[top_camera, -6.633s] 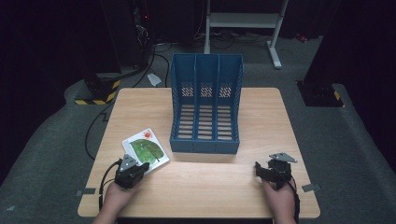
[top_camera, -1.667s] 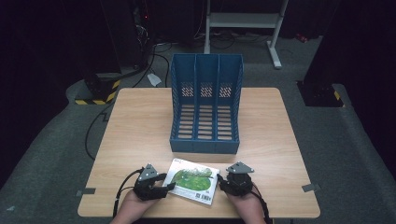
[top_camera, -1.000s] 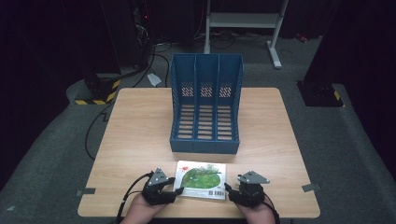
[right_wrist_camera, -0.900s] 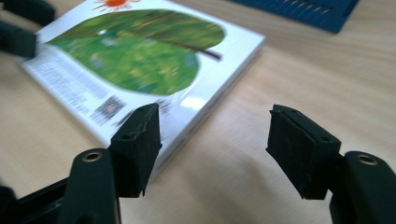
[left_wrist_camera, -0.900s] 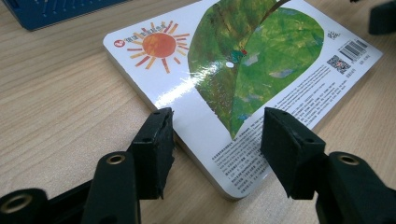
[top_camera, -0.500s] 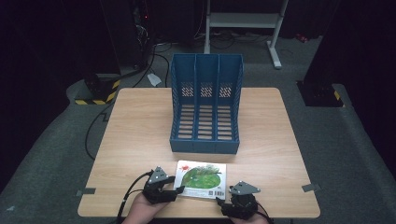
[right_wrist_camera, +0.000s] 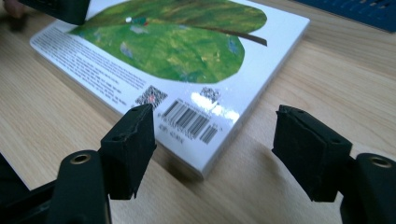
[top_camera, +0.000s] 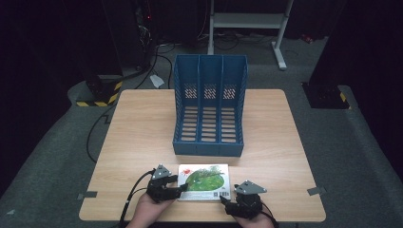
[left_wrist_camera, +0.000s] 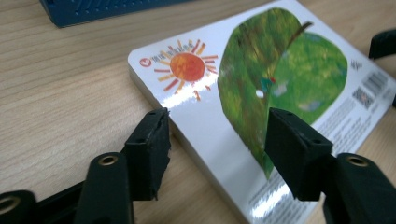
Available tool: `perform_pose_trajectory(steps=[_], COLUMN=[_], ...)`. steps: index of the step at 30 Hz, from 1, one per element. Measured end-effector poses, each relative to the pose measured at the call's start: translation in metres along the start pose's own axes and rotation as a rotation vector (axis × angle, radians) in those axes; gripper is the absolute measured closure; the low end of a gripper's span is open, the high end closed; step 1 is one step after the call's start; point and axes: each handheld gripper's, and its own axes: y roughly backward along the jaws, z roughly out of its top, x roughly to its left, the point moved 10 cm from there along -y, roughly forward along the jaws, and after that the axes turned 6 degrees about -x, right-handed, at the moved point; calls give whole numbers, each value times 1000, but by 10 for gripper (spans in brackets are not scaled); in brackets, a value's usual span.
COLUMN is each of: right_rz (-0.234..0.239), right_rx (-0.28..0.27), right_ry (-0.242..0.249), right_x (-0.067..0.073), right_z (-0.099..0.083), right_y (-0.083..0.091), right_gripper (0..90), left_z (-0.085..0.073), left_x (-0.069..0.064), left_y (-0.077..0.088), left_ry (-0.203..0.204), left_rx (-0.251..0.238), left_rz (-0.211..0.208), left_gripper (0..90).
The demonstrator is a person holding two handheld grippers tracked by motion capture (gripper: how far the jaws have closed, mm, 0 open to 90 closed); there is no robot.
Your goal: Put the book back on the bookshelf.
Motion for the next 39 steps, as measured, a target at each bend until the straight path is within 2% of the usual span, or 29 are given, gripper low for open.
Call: perform_pose_trajectory(steps=[2, 5, 10, 16, 19, 20, 24, 30, 35, 39], right_rz=[-1, 8, 35, 34, 41, 40, 36, 23, 25, 23], right_rx=[-10, -11, 9, 27, 39, 37, 30, 30, 31, 29], right_ry=[-5, -4, -7, -10, -13, 1, 4, 29, 27, 29], right_x=[0, 1, 3, 6, 10, 10, 11, 13, 13, 13], right_z=[3, 4, 2, 2, 4, 5, 5, 2, 2, 2], right_y=[-3, -6, -8, -13, -18, -20, -21, -24, -24, -24], right_gripper=[283, 270, 229, 180, 149, 143, 130, 88, 88, 86], left_z=[6, 6, -1, -1, -2, -2, -2, 0, 4, 8], left_x=[2, 2, -4, 0, -2, -2, -2, -2, -2, -4], left_y=[-2, -2, -4, -6, -7, -7, -7, -7, -3, 2], left_ry=[5, -5, -33, -7, -31, -35, -31, 27, 49, 51], left_rx=[-31, -48, -25, -38, -36, -38, -35, -43, -78, -114], left_rz=[27, 41, 31, 42, 49, 53, 60, 58, 57, 46], left_gripper=[358, 351, 322, 320, 319, 316, 314, 330, 358, 364])
